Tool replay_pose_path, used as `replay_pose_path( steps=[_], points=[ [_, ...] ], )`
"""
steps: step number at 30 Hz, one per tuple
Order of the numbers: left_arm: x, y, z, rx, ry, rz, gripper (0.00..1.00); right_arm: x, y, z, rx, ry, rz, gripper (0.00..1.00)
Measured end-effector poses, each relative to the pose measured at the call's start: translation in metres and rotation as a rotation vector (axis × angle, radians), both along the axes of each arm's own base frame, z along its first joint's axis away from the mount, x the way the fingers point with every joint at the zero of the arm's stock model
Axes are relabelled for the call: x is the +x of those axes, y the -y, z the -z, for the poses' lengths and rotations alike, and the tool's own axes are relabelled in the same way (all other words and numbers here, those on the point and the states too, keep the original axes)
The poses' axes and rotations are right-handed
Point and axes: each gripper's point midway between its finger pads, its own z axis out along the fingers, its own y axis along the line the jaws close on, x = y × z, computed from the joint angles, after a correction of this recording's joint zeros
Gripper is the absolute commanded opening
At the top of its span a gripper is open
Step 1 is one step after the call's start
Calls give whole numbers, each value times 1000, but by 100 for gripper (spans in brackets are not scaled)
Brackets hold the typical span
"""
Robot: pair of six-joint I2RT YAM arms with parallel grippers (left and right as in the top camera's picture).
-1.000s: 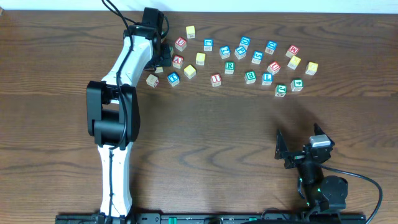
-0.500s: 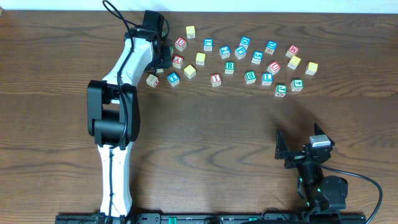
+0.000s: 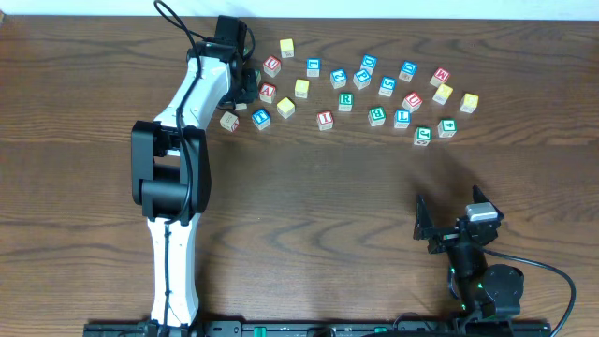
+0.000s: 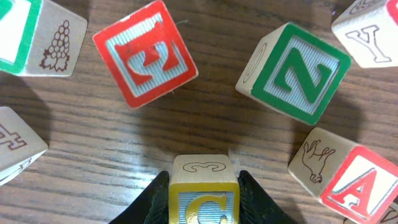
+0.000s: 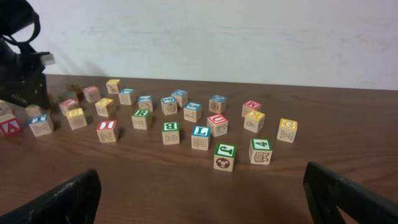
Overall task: Spell out CORL
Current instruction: 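Close the left gripper on the C block and lift it, then carry the C block toward the open table area and lower it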
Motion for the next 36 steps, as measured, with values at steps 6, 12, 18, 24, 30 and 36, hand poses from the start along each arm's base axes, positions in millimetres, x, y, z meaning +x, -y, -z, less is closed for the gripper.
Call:
replay_pose_path(
  steps=[6, 12, 18, 24, 30, 36],
  points=[
    [-9, -1, -27, -1, 4, 0, 29, 0, 0, 0, 0, 0, 0, 99],
    [-32, -3, -125, -17, 103, 4, 28, 0, 0, 0, 0, 0, 0, 99],
    [-80, 9, -193, -24, 134, 43, 28, 0, 0, 0, 0, 0, 0, 99],
    [-125, 40, -191, -11, 16, 112, 28, 0, 0, 0, 0, 0, 0, 99],
    [-149, 67, -163, 1, -71, 152, 28, 0, 0, 0, 0, 0, 0, 99],
    [-164, 71, -106, 15, -148, 127, 28, 0, 0, 0, 0, 0, 0, 99]
  ],
)
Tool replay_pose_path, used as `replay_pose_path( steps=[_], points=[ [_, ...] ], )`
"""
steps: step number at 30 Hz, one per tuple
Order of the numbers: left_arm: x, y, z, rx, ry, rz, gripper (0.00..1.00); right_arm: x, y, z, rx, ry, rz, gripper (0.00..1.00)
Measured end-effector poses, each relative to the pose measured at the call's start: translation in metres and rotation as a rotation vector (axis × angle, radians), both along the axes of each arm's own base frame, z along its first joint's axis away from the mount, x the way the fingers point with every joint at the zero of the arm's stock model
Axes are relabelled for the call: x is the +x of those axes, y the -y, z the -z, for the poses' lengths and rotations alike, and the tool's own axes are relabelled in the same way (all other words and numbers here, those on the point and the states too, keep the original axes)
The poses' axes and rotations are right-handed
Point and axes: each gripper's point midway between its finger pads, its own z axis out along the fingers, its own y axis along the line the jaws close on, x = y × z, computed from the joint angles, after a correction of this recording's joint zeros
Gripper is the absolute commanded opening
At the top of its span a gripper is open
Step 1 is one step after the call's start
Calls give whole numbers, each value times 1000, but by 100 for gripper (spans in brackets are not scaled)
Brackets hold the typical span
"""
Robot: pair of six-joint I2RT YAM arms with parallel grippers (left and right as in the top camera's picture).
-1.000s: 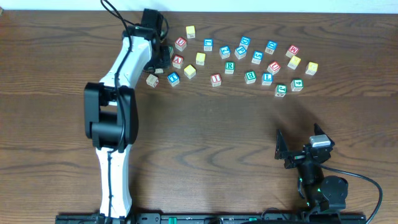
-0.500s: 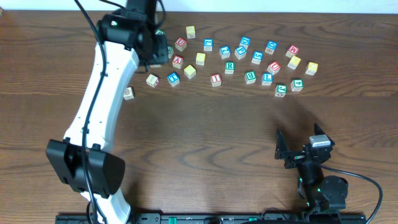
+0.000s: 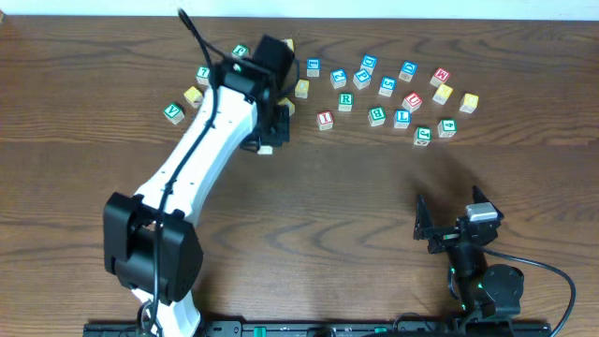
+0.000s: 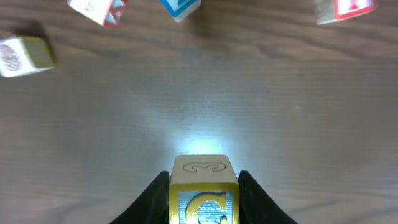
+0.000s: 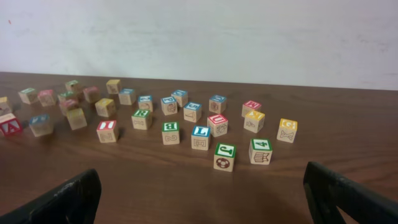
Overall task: Spell out CORL
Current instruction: 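Carry the C block toward the open table area and lower it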
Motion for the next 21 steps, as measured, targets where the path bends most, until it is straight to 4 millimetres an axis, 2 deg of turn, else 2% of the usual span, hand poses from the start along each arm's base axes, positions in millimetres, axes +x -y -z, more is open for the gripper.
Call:
replay_pose_path(
  steps=[5, 12, 16, 21],
  points=[
    [-3, -2, 42, 0, -6, -17, 28, 0, 0, 0, 0, 0, 0, 99],
    [-6, -2, 75, -11, 9, -22, 28, 0, 0, 0, 0, 0, 0, 99],
    [-2, 0, 82, -21, 37, -7, 28, 0, 0, 0, 0, 0, 0, 99],
    [12, 6, 79, -38, 99, 34, 28, 0, 0, 0, 0, 0, 0, 99]
  ],
)
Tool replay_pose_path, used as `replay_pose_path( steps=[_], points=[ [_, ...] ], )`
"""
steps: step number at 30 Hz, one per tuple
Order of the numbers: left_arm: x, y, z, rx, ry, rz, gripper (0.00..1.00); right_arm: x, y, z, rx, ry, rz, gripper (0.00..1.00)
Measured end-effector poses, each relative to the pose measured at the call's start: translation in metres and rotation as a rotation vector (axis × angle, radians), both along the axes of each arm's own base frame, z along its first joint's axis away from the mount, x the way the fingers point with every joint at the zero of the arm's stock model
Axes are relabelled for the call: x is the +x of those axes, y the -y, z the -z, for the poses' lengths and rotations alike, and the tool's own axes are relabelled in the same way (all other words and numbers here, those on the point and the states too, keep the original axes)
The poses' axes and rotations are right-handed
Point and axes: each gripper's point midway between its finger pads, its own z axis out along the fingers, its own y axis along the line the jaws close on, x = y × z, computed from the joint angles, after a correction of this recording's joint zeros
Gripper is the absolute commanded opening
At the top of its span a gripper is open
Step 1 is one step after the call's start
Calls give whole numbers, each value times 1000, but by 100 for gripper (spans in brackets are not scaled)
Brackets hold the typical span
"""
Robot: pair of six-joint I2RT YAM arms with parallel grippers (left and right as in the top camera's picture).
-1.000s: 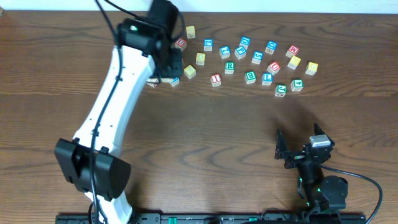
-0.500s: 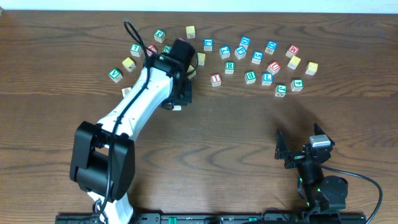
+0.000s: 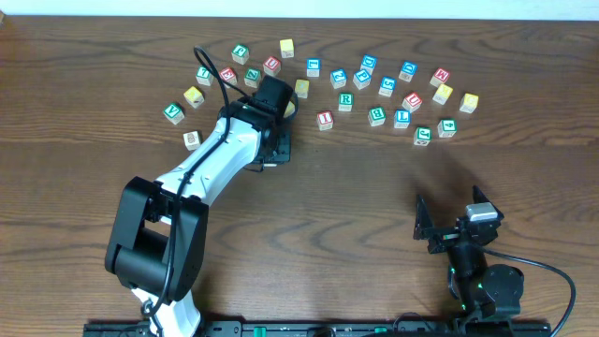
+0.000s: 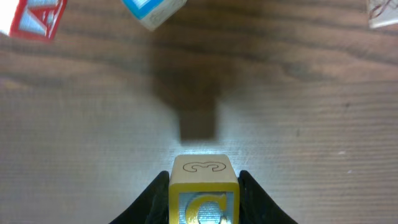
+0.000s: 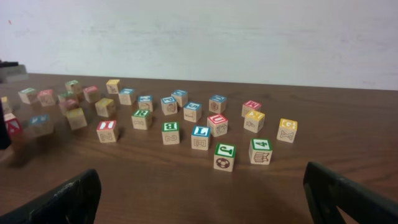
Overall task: Spell out CORL
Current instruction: 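Carry the C block toward the open table area and lower it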
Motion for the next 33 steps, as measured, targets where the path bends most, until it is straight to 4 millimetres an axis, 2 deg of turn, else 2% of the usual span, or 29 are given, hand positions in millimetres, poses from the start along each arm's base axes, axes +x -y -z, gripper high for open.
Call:
replay_pose_path(
  steps=[6, 20, 27, 30, 33],
  points=[
    [7, 4, 0, -23, 23, -16, 28, 0, 0, 0, 0, 0, 0, 99],
    [11, 15, 31, -48, -13, 23, 26, 0, 0, 0, 0, 0, 0, 99],
    [12, 17, 31, -49, -9, 48, 24, 0, 0, 0, 0, 0, 0, 99],
    [12, 17, 31, -49, -9, 51, 25, 0, 0, 0, 0, 0, 0, 99],
    [12, 17, 31, -48, -9, 60, 34, 0, 0, 0, 0, 0, 0, 99]
  ],
)
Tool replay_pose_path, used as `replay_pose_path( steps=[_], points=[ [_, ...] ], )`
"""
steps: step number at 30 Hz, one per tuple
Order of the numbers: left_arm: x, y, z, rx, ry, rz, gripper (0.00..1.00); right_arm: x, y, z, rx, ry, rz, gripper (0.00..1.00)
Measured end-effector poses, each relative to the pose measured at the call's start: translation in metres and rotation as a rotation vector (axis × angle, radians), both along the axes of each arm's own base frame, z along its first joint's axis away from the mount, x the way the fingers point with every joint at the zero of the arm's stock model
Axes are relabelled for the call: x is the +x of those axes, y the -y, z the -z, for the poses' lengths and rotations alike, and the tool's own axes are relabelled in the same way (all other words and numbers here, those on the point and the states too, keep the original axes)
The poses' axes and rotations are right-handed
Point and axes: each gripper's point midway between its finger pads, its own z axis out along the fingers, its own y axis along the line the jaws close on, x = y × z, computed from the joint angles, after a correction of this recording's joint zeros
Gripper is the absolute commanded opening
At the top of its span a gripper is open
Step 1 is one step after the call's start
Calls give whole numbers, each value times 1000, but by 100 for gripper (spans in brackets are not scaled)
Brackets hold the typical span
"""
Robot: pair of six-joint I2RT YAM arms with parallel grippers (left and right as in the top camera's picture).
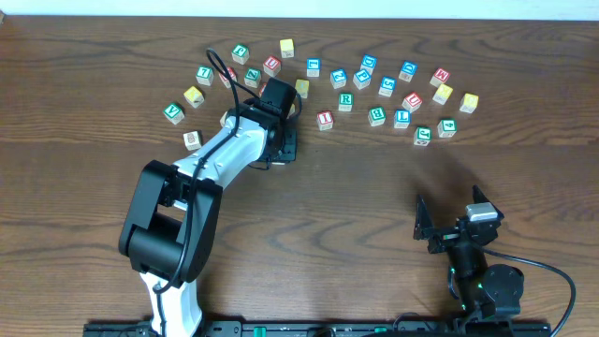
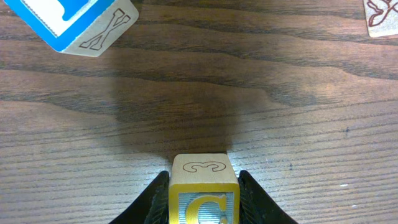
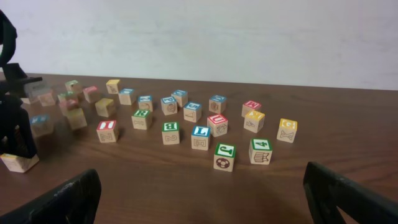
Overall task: Spell out CORL
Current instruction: 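Carry the C block toward the open table area and lower it, then open the left gripper, release the C block, and raise it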
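A yellow C block (image 2: 200, 193) sits between the fingers of my left gripper (image 2: 201, 177), which is shut on it. The block is down at the wood; its shadow meets its far edge. Overhead, the left gripper (image 1: 274, 157) is just in front of the scattered blocks, left of centre. The green R block (image 1: 345, 100) and blue L block (image 1: 401, 118) lie in the back row. My right gripper (image 3: 202, 205) rests open near the front right, away from every block.
Letter blocks lie in a band along the back, with a looser group at the back left (image 1: 192, 94). A blue block (image 2: 68, 18) and a pale block (image 2: 380, 15) lie just beyond the C block. A green J block (image 3: 225, 155) is nearest the right gripper.
The left gripper has come down with the C block. The block's shadow lay apart from it before and now touches it. The blue block beyond looks nearer. The right arm has not moved.
The left gripper was shut on the C block among the blocks at the back left. Then it held the block over bare wood in front of the row. Then it hung lower over that spot, and now the block is at the tabletop.
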Motion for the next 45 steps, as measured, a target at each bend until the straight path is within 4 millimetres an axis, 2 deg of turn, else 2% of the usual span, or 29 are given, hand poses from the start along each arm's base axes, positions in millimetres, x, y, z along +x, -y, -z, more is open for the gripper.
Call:
replay_pose_path(
  steps=[2, 7, 17, 21, 24, 29, 35, 39, 45],
  points=[
    [0, 0, 0, -1, -2, 6, 42, 0, 0, 0, 0, 0, 0, 99],
    [-2, 2, 1, -8, -8, 11, 52, 0, 0, 0, 0, 0, 0, 99],
    [-6, 0, 2, -4, -27, 13, 57, 0, 0, 0, 0, 0, 0, 99],
    [-8, 0, -5, -2, -22, 24, 62, 0, 0, 0, 0, 0, 0, 99],
    [-3, 1, -22, -13, 20, 39, 62, 0, 0, 0, 0, 0, 0, 99],
    [5, 2, -65, -33, 124, 46, 62, 0, 0, 0, 0, 0, 0, 99],
    [-5, -5, -109, -50, 188, 49, 62, 0, 0, 0, 0, 0, 0, 99],
    [-15, -21, -134, -54, 208, 25, 62, 0, 0, 0, 0, 0, 0, 99],
    [-25, -60, -163, -51, 233, -60, 62, 0, 0, 0, 0, 0, 0, 99]
  ],
)
